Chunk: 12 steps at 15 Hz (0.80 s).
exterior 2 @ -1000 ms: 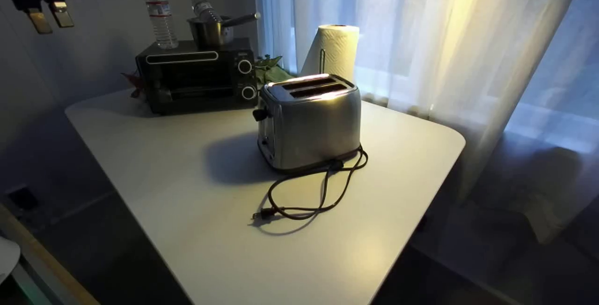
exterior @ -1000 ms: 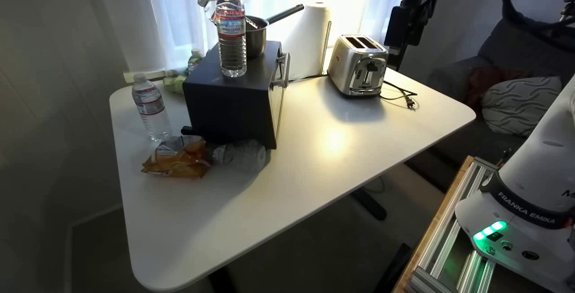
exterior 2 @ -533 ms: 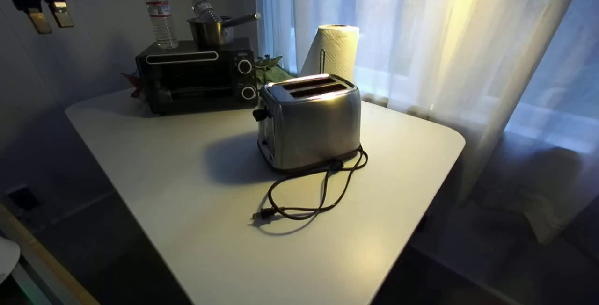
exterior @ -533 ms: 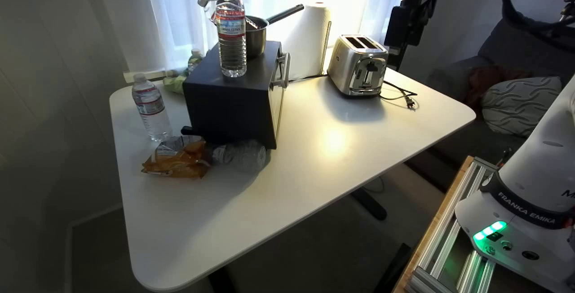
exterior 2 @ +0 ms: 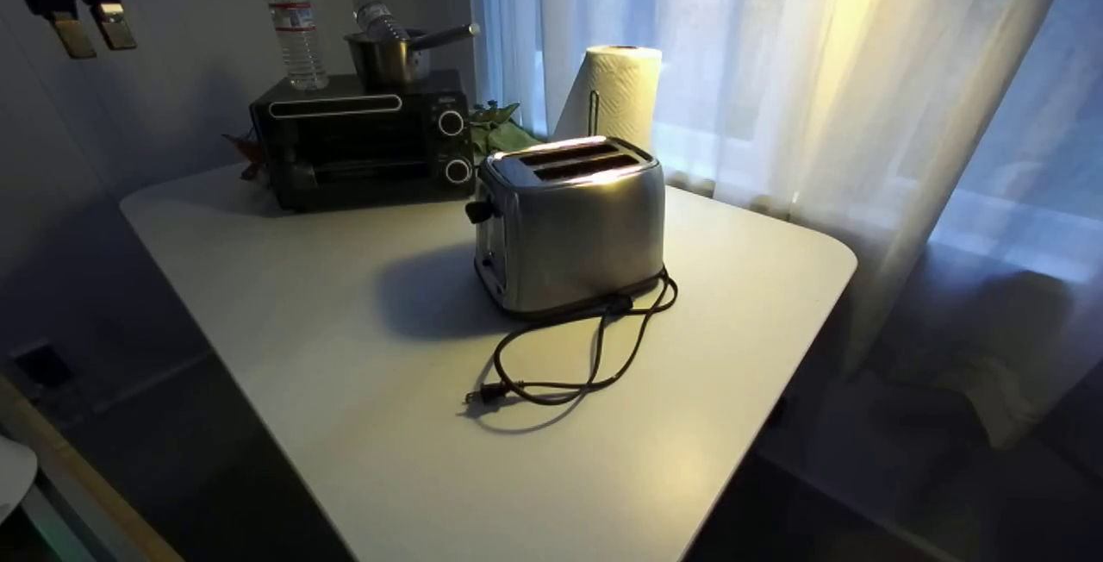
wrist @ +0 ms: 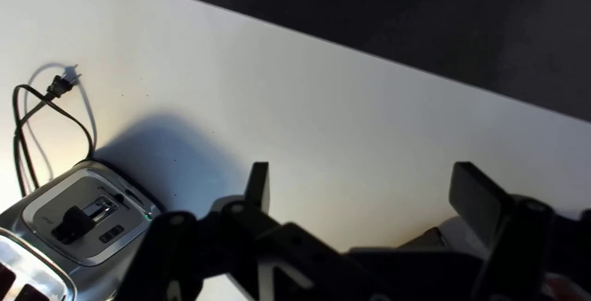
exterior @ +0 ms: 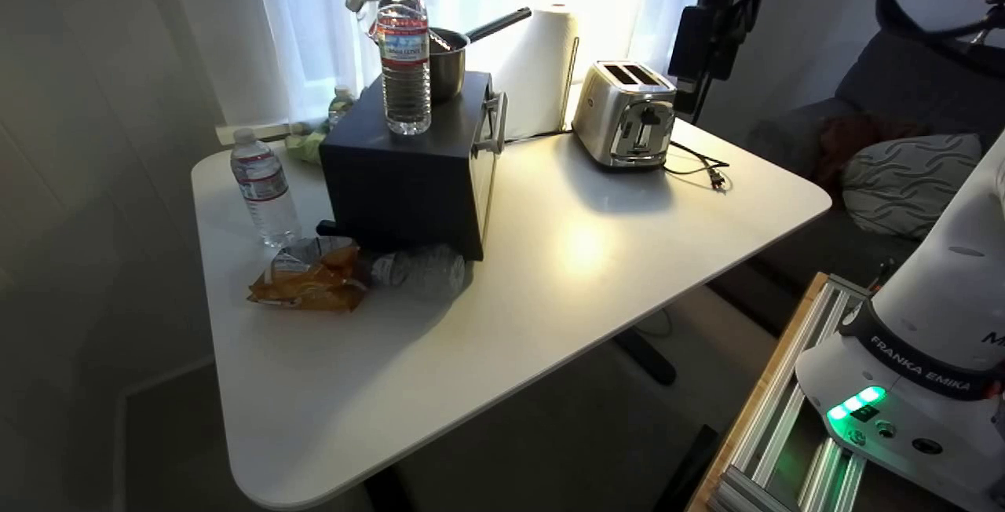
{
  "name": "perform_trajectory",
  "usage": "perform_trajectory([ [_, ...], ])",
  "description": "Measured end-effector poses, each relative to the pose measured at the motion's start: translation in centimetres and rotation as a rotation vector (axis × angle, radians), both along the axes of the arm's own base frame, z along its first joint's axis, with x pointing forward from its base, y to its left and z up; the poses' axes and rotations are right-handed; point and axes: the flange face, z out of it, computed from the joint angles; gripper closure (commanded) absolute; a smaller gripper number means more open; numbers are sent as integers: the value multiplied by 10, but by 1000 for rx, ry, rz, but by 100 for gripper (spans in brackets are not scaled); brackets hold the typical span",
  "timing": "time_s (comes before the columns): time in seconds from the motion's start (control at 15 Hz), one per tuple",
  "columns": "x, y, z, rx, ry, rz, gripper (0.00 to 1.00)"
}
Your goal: Open the microwave door
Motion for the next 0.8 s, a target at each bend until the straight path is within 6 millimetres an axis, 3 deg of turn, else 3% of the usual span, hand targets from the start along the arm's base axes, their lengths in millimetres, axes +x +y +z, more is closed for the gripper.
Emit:
perform_trajectory([
  [0.2,22,-3,18,136,8,-52,0],
  [0.47,65,-15,39,315,12,-141,0],
  [0.6,90,-28,35,395,14,-205,0],
  [0.8,127,-40,8,477,29,-331,0],
])
